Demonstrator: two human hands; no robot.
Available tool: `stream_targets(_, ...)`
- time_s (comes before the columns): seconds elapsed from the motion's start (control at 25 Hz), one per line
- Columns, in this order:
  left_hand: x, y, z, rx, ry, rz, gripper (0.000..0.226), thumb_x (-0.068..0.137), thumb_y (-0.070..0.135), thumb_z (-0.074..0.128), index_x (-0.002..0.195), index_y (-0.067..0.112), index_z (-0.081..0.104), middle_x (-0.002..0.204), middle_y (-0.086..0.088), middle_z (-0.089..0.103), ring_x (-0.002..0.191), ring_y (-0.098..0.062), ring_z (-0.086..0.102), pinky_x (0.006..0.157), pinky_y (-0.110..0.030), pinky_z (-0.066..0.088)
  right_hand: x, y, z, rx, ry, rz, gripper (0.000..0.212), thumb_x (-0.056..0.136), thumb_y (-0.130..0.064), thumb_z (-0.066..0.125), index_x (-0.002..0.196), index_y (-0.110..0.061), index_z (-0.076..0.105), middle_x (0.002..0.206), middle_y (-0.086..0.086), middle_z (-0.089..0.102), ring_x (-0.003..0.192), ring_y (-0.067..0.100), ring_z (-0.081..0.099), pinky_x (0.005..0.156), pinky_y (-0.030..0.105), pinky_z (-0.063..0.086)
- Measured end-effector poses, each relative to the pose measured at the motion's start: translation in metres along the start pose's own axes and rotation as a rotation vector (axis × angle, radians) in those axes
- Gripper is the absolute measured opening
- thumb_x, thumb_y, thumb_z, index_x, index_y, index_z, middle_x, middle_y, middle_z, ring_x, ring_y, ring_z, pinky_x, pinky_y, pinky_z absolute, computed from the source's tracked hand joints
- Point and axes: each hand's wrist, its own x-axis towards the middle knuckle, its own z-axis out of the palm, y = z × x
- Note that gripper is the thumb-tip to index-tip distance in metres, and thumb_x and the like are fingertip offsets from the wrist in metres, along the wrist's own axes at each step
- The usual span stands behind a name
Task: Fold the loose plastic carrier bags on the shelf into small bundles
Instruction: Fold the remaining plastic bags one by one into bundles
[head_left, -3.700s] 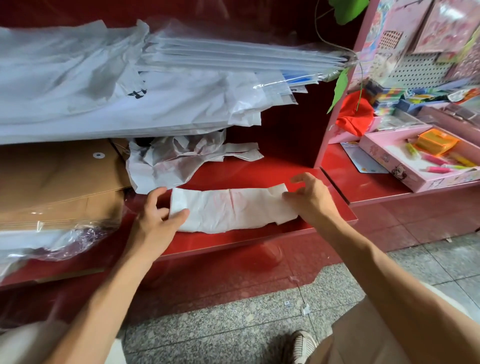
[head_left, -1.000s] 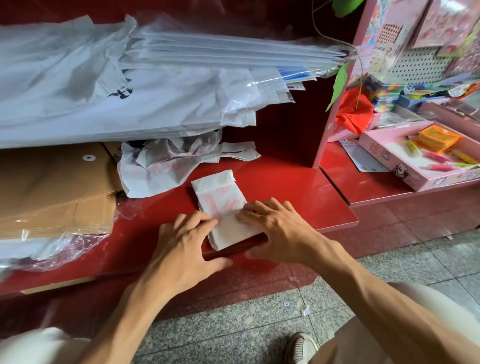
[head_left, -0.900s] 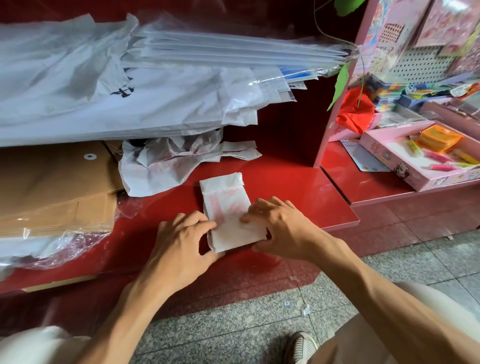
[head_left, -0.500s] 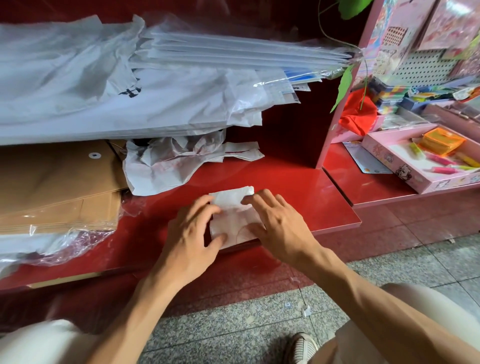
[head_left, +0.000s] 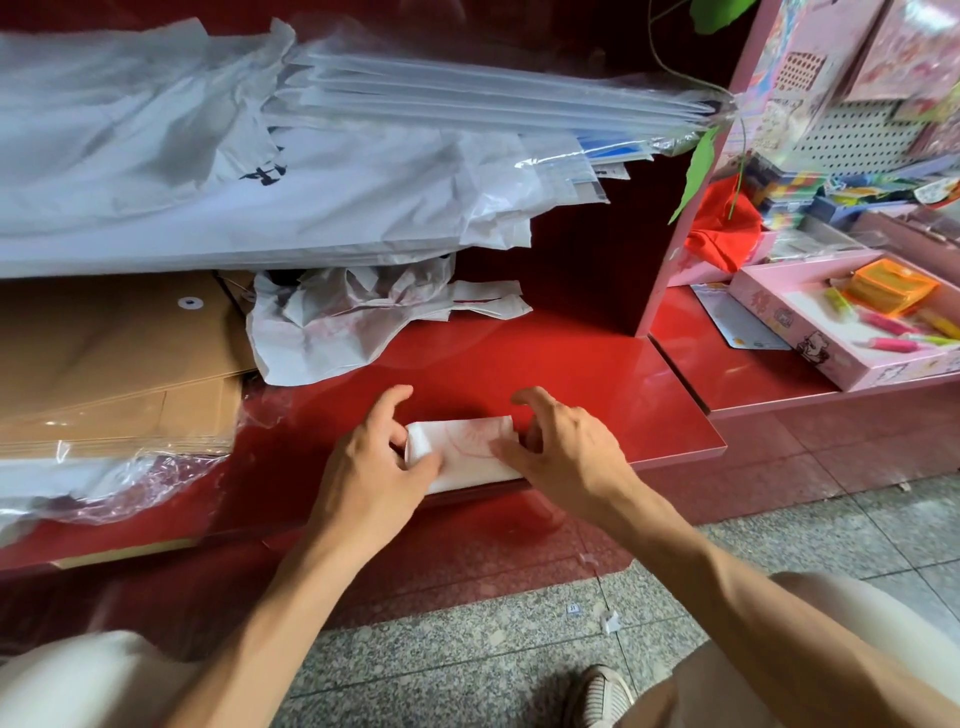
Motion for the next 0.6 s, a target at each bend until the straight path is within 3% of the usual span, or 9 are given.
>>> stream_targets(0.04,0.000,-0.001,0.001,0.172,0.002,0.009,0.052,0.077,0.046,0.070,0.126,0.033,0.056,0.098,0.013,0.062,0.092,-0.016,0.061,0.087,-0.039,0.048,0.000,-0.002,0.004,-0.119,0.009,0.017,0.036,0.091,-0.052,0.054,0.110,-0.021,0.053,0.085,-0.005,0.061,0.075,0.018,0.059,0.059,0.031,0.039)
stream_targets(0.12,0.002,0.000,0.000,0.350,-0.021,0.010,0.041,0.076,0.058,0.065,0.110,0.035,0.063,0.106,0.016,0.052,0.103,-0.018,0.052,0.092,-0.041,0.041,0.001,-0.007,0.007,-0.152,-0.019,0.033,0.031,0.091,-0.051,0.053,0.093,-0.020,0.049,0.093,-0.004,0.051,0.086,0.022,0.055,0.062,0.033,0.038)
stream_targets(0.2,0.001,0.001,-0.008,0.290,-0.079,0.013,0.023,0.082,0.050,0.068,0.095,0.031,0.063,0.101,0.017,0.052,0.100,-0.016,0.051,0.089,-0.038,0.042,0.007,-0.012,0.005,-0.005,-0.089,0.060,0.028,0.088,-0.042,0.060,0.081,-0.017,0.048,0.088,-0.003,0.048,0.082,0.020,0.051,0.061,0.034,0.038)
stream_targets(0.28,-0.002,0.004,-0.021,0.090,-0.097,-0.032,0.012,0.085,0.035,0.069,0.086,0.026,0.061,0.086,0.010,0.059,0.085,-0.012,0.057,0.074,-0.028,0.046,0.010,-0.020,-0.001,0.249,-0.123,0.068,0.023,0.085,-0.029,0.068,0.076,-0.015,0.052,0.075,-0.005,0.053,0.067,0.013,0.049,0.057,0.032,0.038)
stream_targets(0.36,-0.007,0.007,-0.049,-0.140,-0.023,-0.102,0.012,0.083,0.023,0.072,0.088,0.027,0.062,0.078,0.007,0.063,0.068,-0.005,0.057,0.059,-0.018,0.043,0.011,-0.045,-0.007,0.575,-0.126,0.002,0.018,0.083,-0.011,0.072,0.077,-0.010,0.056,0.065,-0.005,0.057,0.054,0.005,0.045,0.049,0.021,0.034)
stream_targets(0.44,-0.021,0.002,-0.090,-0.284,0.119,-0.061,0.028,0.080,0.020,0.073,0.102,0.033,0.063,0.085,0.007,0.068,0.073,-0.007,0.062,0.066,-0.021,0.049,0.010,-0.087,-0.011,0.873,-0.180,-0.080,0.019,0.082,0.007,0.070,0.086,-0.006,0.057,0.064,-0.007,0.063,0.045,-0.002,0.047,0.045,0.012,0.035)
stream_targets(0.52,-0.048,-0.015,-0.134,-0.263,0.275,-0.009,0.034,0.079,0.018,0.071,0.107,0.037,0.065,0.089,0.013,0.071,0.078,-0.007,0.065,0.071,-0.023,0.051,0.008,-0.137,-0.008,1.002,-0.288,-0.160,0.025,0.082,0.013,0.067,0.098,-0.005,0.060,0.060,-0.009,0.063,0.039,0.000,0.046,0.040,0.012,0.034)
stream_targets(0.6,-0.089,-0.041,-0.169,-0.206,0.421,-0.039,0.028,0.080,0.016,0.070,0.097,0.038,0.067,0.083,0.019,0.070,0.074,0.001,0.064,0.067,-0.017,0.047,0.006,-0.189,0.009,0.971,-0.450,-0.282,0.019,0.083,0.005,0.070,0.099,-0.003,0.064,0.057,-0.008,0.059,0.040,0.005,0.042,0.037,0.017,0.032)
